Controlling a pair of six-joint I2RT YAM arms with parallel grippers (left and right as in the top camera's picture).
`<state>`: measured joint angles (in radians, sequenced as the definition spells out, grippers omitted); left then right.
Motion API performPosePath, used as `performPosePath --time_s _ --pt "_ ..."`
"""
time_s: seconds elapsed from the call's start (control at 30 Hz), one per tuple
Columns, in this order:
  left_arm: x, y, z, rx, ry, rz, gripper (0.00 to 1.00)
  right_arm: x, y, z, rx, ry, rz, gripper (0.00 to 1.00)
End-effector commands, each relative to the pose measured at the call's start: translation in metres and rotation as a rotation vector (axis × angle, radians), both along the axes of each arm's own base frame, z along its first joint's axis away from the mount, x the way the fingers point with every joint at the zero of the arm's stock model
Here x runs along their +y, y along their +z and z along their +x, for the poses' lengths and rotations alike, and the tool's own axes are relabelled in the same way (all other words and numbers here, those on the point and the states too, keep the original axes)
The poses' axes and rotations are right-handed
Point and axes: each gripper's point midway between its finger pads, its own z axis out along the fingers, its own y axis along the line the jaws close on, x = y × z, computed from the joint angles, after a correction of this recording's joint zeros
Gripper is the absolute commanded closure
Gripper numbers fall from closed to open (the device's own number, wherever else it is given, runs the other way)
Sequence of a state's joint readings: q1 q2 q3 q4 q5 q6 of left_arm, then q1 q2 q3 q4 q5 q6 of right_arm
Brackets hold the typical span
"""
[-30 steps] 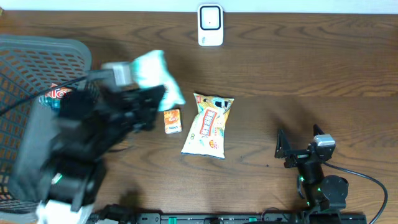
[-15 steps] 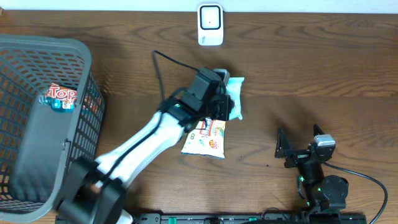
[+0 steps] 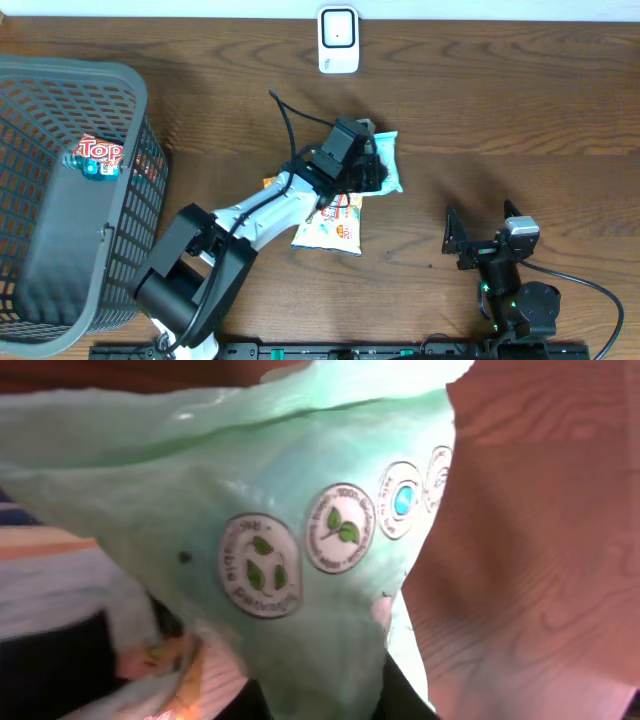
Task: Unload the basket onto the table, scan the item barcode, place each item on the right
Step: 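Place the mint-green packet right of the chip bag with the left gripper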
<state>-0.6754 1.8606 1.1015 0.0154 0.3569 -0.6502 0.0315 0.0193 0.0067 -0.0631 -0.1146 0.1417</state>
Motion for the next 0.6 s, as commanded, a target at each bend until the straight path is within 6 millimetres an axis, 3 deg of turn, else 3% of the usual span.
performPosePath --time_s 0.0,0.07,0.1,0.13,0.23,0.33,0.47,0.57 --pt "0.001 -0.002 0.000 -0.023 0.040 0.042 0.56 0.001 -0.001 0.000 0.004 0.001 0.007 0.01" --pt "0.002 -0.006 -0.002 -0.025 0.047 0.068 0.26 0.001 -0.001 0.000 0.005 0.001 0.007 0.01" --pt "0.001 -0.006 -0.004 -0.021 0.042 0.070 0.15 0.001 -0.001 0.000 0.004 0.001 0.007 0.01" --pt "-0.001 -0.005 -0.006 -0.018 0.034 0.066 0.12 0.001 -0.001 0.000 0.004 0.001 0.007 0.01" --pt "-0.005 0.005 -0.008 -0.020 0.019 0.042 0.10 0.001 -0.001 0.000 0.004 0.001 0.007 0.01" --pt "-0.004 0.030 -0.004 -0.046 0.027 0.025 0.10 0.001 -0.001 0.000 0.004 0.001 0.007 0.01" --pt "0.004 0.090 0.007 -0.150 0.011 0.001 0.09 0.001 -0.001 0.000 0.005 0.001 0.007 0.01" --pt "0.028 0.144 0.018 -0.247 0.042 0.029 0.09 0.001 -0.001 0.000 0.004 0.001 0.007 0.01"
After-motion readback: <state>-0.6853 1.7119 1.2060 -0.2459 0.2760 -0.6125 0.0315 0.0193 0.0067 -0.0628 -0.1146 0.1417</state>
